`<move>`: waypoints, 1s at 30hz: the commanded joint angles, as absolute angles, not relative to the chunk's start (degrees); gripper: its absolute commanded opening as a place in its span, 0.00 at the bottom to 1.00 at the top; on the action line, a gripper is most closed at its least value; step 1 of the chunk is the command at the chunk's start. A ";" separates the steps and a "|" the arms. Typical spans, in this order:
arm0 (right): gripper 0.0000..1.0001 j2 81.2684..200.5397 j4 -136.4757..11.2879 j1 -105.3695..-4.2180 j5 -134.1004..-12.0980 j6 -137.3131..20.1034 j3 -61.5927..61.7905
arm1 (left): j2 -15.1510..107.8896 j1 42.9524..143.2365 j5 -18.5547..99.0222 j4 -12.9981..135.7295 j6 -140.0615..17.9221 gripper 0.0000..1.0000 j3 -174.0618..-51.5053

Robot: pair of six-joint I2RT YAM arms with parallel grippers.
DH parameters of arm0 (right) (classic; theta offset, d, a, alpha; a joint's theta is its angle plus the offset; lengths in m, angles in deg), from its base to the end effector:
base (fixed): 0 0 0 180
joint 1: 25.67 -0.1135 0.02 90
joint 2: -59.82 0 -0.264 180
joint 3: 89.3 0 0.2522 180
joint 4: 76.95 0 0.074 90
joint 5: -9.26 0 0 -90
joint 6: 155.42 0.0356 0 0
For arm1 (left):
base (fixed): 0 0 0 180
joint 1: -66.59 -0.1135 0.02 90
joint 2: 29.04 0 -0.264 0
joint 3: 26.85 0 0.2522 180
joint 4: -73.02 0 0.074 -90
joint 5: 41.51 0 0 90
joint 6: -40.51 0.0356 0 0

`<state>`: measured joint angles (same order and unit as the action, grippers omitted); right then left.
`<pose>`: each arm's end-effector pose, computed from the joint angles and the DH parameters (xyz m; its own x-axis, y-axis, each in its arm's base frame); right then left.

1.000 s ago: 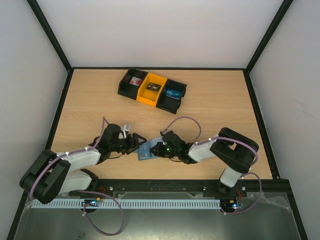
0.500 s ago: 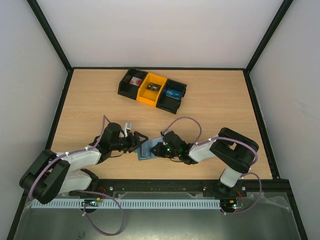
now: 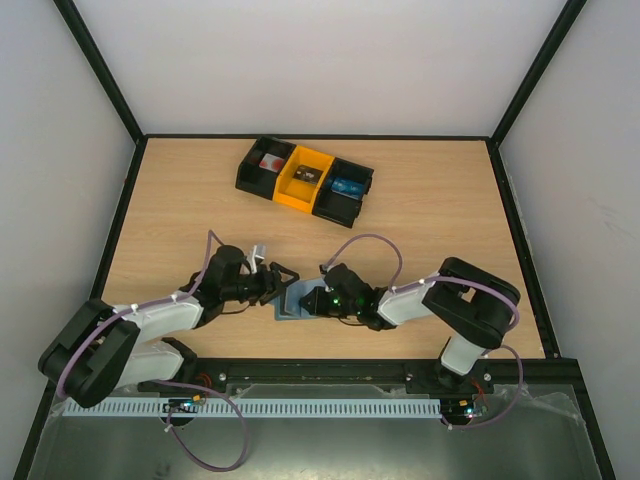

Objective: Take the credit cards out of the card holder

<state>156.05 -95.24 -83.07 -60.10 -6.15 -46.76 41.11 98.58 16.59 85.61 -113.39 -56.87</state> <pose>0.1432 0.2473 0.1105 -0.9702 -0.0241 -0.2410 -0.2137 0.5534 0.8050 0.1729 -0.1302 0.1511 -0.9333 -0.3159 -0.1707 0.0205 0.4275 -0.9038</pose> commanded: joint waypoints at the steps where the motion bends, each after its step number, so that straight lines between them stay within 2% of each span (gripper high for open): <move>1: 0.11 153.68 -86.27 -83.94 -62.89 -7.41 -47.28 | 41.45 99.93 15.27 87.27 -114.51 0.67 -58.49; 16: 0.26 142.64 -78.80 -83.94 -70.20 -9.67 -48.04 | 45.00 103.12 15.51 91.82 -116.85 0.67 -59.39; 30: 0.31 131.71 -68.21 -80.89 -80.24 -13.04 -51.38 | 49.96 107.86 16.28 95.39 -118.81 0.66 -63.30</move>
<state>134.83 -73.34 -82.75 -75.64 -10.74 -49.69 48.46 106.78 16.07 93.17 -118.31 -61.06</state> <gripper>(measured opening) 0.305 0.665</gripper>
